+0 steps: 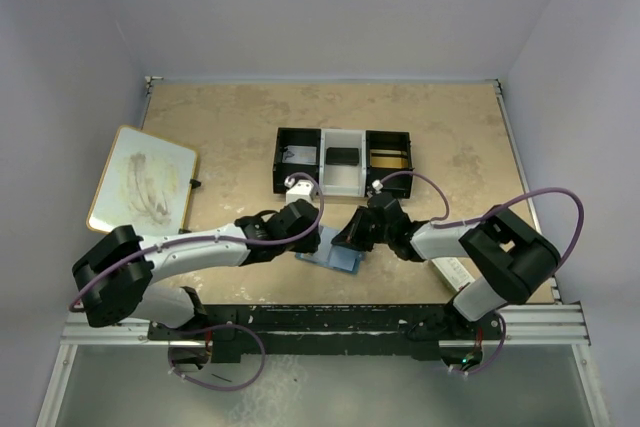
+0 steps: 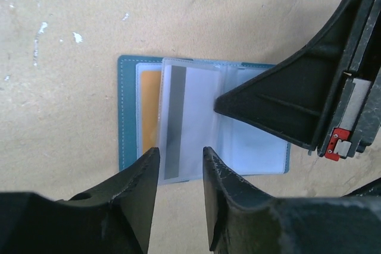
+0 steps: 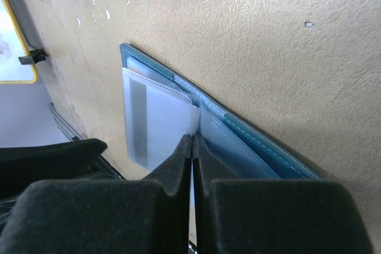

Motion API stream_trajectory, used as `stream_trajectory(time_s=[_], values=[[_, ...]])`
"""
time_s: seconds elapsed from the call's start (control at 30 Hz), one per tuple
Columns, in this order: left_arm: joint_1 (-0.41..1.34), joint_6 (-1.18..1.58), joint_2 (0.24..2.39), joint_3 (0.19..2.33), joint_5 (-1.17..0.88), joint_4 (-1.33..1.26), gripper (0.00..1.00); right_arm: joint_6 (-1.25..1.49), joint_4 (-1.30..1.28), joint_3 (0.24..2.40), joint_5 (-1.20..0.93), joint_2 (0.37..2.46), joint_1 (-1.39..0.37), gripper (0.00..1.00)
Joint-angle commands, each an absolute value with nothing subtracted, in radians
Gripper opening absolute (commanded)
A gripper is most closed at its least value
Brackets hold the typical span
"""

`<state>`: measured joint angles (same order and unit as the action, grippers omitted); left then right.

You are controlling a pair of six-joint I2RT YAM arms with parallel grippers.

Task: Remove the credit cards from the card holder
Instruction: Adjust the card holder at the center of the board.

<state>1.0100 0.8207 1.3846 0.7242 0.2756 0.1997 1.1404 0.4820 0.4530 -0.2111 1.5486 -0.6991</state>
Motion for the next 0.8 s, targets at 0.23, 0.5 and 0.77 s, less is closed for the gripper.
stream_trajectory(time_s=[0.23, 0.5, 0.77], values=[[1.009, 0.892, 1.344, 0.7, 0.333, 0.195, 0.41, 1.099, 0.414, 0.417, -0.179, 1.612, -0.691, 0.0], [1.005, 0.935, 1.37, 0.644, 0.248, 0.107, 0.43, 1.112, 0.461, 0.395, -0.201, 1.641, -0.688, 0.0], [1.005, 0.954, 1.384, 0.635, 0.202, 0.044, 0.4, 1.111, 0.466, 0.394, -0.206, 1.64, -0.687, 0.0]])
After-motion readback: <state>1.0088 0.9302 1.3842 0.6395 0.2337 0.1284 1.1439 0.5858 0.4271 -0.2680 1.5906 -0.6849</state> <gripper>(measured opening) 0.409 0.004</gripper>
